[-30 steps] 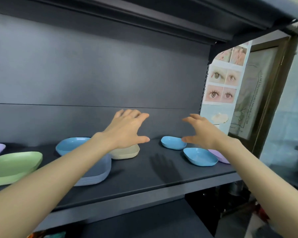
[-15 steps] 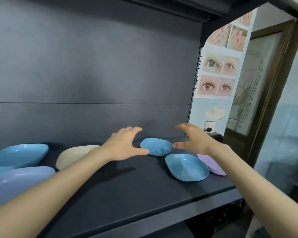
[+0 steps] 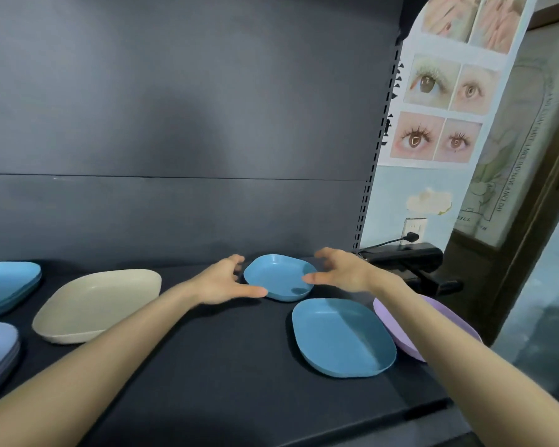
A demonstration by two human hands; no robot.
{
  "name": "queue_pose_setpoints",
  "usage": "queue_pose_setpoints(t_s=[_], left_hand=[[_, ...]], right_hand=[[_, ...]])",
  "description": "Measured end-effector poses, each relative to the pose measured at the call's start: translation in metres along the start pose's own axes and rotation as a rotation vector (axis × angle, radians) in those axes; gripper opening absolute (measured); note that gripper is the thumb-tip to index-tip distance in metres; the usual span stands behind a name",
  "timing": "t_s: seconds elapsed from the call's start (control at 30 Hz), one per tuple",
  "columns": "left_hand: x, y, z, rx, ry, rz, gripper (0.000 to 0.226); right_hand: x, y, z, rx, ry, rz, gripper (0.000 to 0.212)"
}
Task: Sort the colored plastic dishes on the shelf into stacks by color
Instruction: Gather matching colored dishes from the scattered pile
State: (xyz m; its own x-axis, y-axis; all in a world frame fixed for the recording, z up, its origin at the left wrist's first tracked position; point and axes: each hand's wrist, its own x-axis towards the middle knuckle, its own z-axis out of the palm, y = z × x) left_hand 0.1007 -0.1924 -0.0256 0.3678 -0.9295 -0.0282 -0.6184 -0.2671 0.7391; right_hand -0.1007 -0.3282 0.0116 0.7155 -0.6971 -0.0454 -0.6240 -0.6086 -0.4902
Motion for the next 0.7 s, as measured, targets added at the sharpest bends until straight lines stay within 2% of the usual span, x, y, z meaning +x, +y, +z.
queue_pose_setpoints(t_s=[0.3, 0.4, 0.53, 0.63, 0.7], left_hand=[[0.005, 0.0, 0.02, -0.104, 0.105, -0.024, 0.098], [-0.006, 0.013, 0.024, -0.149, 0.208, 0.005, 0.083], [-0.028, 0.04, 0.026, -0.22, 0.363, 0.096, 0.043], [-0.047, 0.058, 0.036, -0.25, 0.396, 0.157, 0.041], [-0.056, 0.065, 0.047, -0.308, 0.414, 0.161, 0.042]], right_hand=[[0.016, 0.014, 0.005, 0.153, -0.057, -0.096, 0.059], [0.014, 0.013, 0.002, 0.224, -0.033, -0.147, 0.051], [-0.002, 0.011, -0.012, 0.358, 0.035, -0.225, 0.061], [-0.023, 0.019, -0.023, 0.412, 0.008, -0.274, 0.072], [-0.036, 0.028, -0.029, 0.407, -0.068, -0.29, 0.069]])
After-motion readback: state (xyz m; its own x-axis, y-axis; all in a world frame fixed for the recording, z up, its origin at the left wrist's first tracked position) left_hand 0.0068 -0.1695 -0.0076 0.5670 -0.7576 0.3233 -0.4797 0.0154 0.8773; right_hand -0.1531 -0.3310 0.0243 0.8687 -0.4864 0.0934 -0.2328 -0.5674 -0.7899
